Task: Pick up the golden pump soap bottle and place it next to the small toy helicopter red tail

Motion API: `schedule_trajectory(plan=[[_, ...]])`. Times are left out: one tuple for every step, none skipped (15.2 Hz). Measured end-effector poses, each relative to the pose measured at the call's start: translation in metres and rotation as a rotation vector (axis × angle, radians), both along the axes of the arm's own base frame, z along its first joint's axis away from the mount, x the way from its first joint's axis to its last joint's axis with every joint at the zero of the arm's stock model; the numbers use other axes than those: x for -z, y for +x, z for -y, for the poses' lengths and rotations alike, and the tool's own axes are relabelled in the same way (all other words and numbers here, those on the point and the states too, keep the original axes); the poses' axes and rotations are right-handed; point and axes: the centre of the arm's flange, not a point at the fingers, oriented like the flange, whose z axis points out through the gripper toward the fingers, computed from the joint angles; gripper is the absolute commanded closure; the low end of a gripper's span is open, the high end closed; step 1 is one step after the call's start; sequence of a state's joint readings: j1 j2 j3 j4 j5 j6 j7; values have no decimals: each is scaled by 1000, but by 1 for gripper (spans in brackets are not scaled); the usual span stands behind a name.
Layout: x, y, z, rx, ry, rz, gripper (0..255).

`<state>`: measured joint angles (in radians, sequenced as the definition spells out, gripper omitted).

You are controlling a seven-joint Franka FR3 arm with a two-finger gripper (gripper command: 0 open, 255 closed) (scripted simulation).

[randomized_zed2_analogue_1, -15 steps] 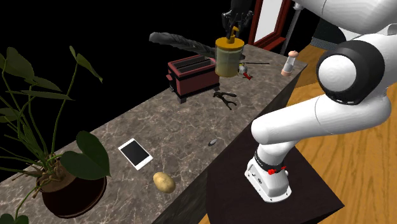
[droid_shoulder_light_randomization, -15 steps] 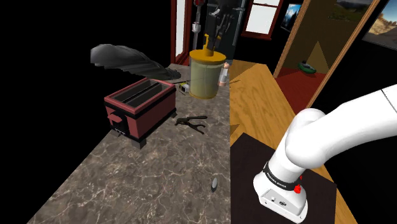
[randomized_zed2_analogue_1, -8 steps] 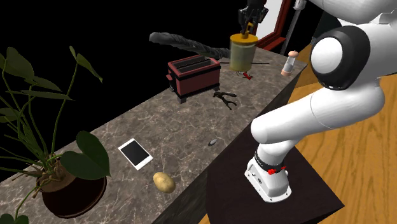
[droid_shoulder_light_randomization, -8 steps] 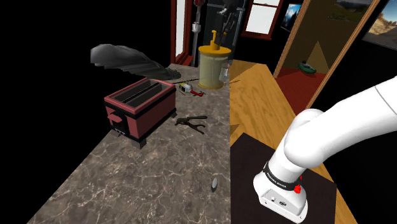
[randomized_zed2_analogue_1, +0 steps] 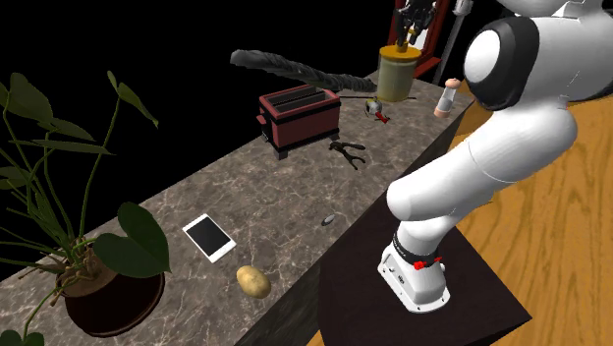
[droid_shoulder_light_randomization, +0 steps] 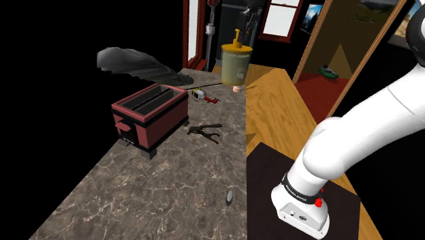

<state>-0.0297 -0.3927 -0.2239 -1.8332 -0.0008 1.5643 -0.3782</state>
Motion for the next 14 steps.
schedule_trajectory(plan=[[-3,5,13,0,0,0,255],[-1,9,26,0,0,0,255],[3,15,37,0,0,0,255],[1,19,50,0,0,-1,255],[-1,22,61,0,0,0,255],[0,27,75,1,0,0,255],[-2,30,87,1,0,-1,255],[-1,34,100,1,0,0,255],[-1,40,112,1,0,-1,255],[-3,46,126,1,0,-1,255],[-2,46,140,1,0,-1,255],[-2,51,152,1,0,0,255],[-2,54,164,1,0,-1,255],[1,56,170,1,0,-1,255]])
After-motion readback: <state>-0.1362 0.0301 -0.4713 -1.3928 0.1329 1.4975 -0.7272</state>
